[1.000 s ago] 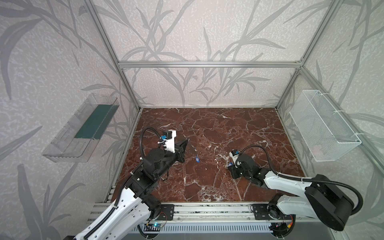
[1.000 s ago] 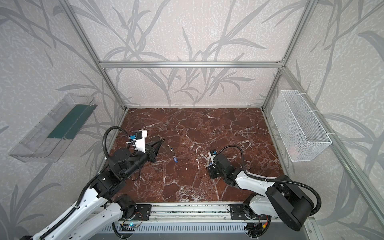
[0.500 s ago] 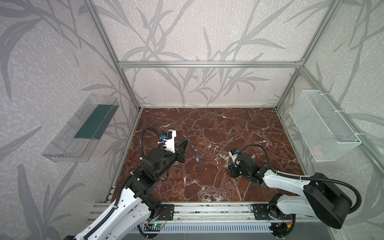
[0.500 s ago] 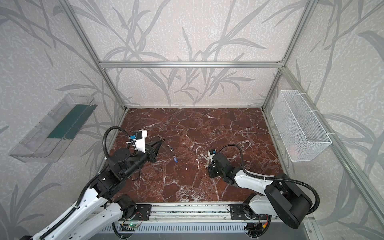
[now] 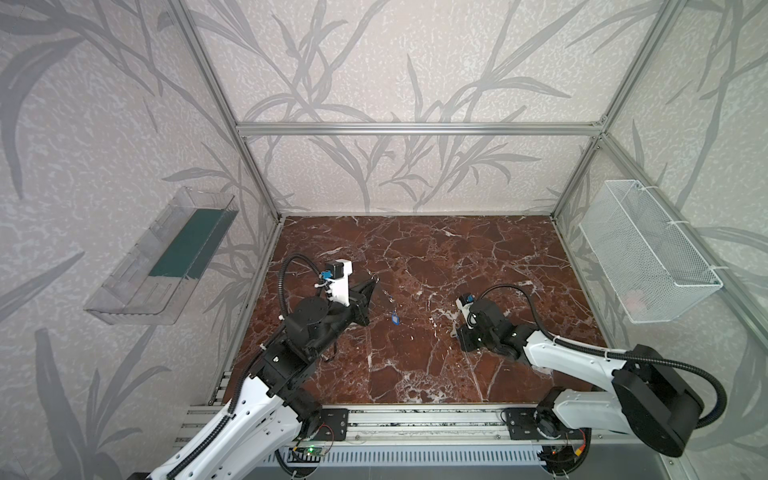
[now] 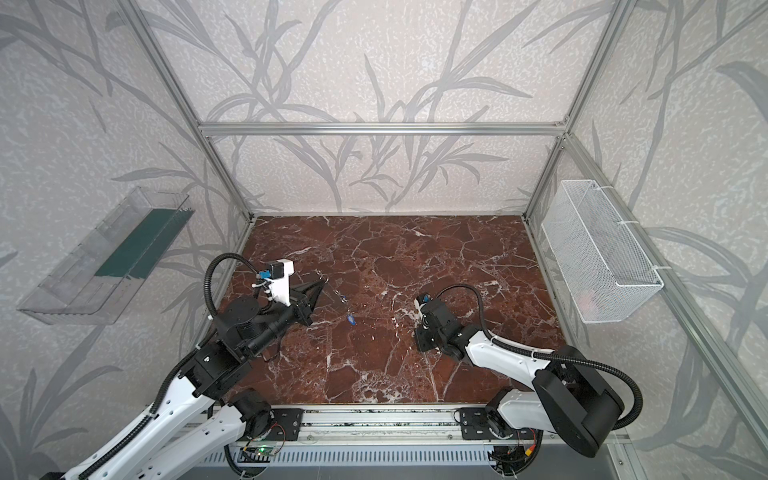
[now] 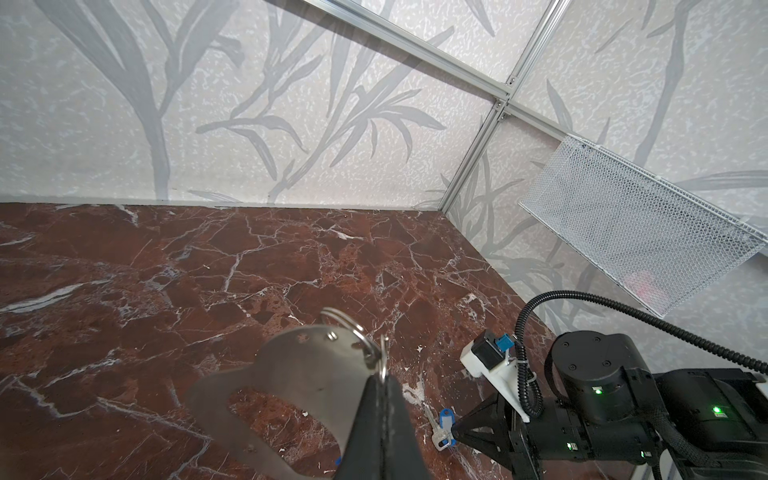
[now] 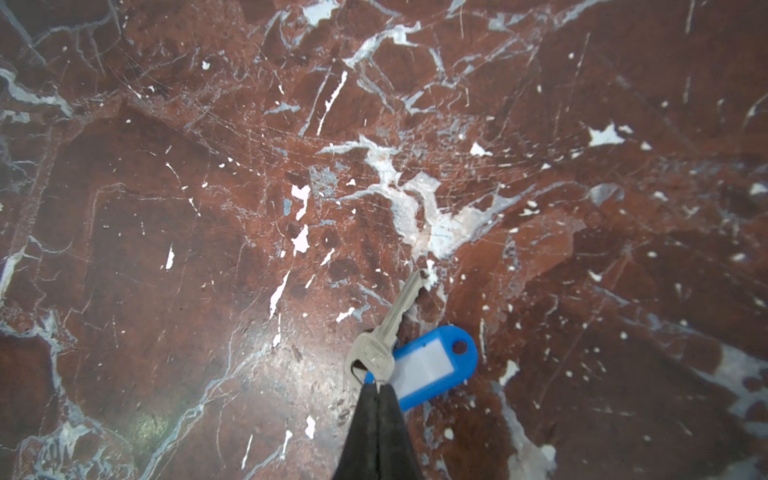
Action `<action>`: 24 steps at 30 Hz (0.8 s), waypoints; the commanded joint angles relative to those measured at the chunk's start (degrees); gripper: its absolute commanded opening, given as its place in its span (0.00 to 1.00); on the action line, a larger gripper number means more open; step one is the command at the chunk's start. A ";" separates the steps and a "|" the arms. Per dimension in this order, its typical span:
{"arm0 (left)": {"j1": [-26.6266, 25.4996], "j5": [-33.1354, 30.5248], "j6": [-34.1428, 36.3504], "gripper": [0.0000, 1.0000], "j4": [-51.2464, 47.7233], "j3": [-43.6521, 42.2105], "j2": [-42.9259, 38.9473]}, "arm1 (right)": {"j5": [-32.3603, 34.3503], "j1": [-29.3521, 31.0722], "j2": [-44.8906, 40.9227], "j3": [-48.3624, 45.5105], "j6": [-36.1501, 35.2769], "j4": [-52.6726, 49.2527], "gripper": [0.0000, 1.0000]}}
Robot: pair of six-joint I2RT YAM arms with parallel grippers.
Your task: Put the keys on the keyring
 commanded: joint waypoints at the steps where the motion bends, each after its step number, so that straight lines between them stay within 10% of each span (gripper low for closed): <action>1: 0.01 0.44 -0.22 0.00 2.14 -0.10 -0.98 | 0.77 0.25 2.33 5.43 0.61 -9.82 0.00; 24: 0.02 0.37 -0.23 0.00 2.21 -0.35 -1.64 | -1.79 0.21 18.98 22.97 -7.08 -33.43 0.00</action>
